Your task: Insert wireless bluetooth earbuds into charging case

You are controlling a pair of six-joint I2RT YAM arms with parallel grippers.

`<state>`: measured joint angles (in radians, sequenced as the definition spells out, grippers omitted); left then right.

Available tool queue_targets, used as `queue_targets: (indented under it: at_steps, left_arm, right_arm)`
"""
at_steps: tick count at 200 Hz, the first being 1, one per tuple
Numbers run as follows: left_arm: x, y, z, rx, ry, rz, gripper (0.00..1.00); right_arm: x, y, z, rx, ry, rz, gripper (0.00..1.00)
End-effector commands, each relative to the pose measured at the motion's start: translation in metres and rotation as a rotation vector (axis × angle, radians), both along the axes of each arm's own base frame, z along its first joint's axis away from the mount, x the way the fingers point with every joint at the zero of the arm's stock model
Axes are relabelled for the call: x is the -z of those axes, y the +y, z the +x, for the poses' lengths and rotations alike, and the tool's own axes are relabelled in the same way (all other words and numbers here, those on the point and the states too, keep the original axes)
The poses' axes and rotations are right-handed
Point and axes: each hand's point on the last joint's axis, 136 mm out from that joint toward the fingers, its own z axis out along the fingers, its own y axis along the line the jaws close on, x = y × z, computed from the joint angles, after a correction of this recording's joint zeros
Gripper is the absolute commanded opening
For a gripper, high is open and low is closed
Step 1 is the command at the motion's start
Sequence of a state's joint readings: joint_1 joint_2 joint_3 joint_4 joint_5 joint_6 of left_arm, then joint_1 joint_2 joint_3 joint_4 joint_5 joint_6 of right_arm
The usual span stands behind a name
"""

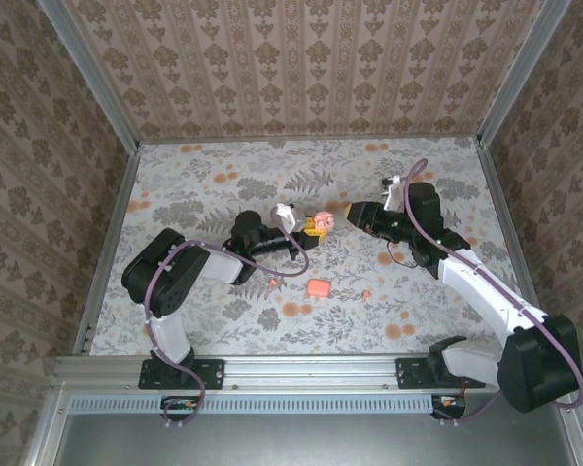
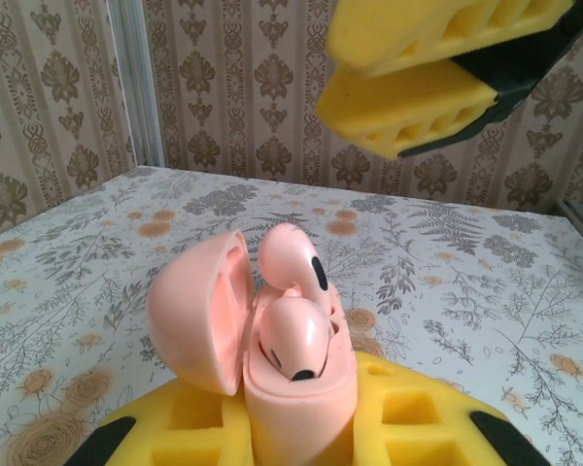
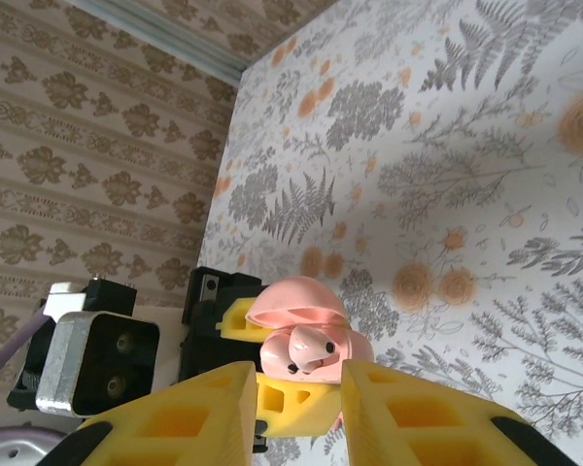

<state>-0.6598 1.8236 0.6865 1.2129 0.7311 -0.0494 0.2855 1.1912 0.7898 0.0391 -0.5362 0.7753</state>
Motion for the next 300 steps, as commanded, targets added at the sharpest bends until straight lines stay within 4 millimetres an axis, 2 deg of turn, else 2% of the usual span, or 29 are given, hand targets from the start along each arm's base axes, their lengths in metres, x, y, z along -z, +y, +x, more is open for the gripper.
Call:
queue_targets:
  at_steps: [1,105,162,194,226,244,267,282,300]
  left_arm:
    - [-0.02,0.001,-0.008,0.028,-0.04,-0.041,0.12]
    - [-0.023,0.001,-0.008,0.024,-0.048,-0.041,0.12]
    - [-0.023,0.002,-0.007,0.021,-0.052,-0.039,0.12]
    - [-0.024,0.002,-0.009,0.025,-0.053,-0.039,0.12]
    - [-0.026,0.002,-0.009,0.026,-0.06,-0.04,0.12]
    - [-0.028,0.002,-0.01,0.028,-0.063,-0.043,0.12]
    - [-0.031,0.002,-0.011,0.032,-0.07,-0.048,0.12]
    - [-0.034,0.001,-0.014,0.043,-0.071,-0.053,0.12]
    - [-0.04,0.0,-0.017,0.059,-0.069,-0.061,0.12]
  right_arm:
    - [-0.003,0.01,0.0,-0.048,0.008,0.056,0.29]
    - [0.007,0.035,0.009,-0.121,0.044,0.077,0.26]
    - [0.006,0.04,0.011,-0.139,0.04,0.082,0.23]
    - [0.007,0.036,0.007,-0.124,0.037,0.061,0.23]
    - [-0.006,0.026,0.003,-0.095,-0.015,0.025,0.25]
    - [-0.013,0.019,0.0,-0.072,-0.049,-0.008,0.32]
    - [-0.02,0.012,-0.005,-0.058,-0.1,-0.048,0.33]
    - [-0.028,0.007,-0.008,-0.051,-0.161,-0.077,0.39]
    - [-0.037,0.002,-0.012,-0.052,-0.235,-0.117,0.4]
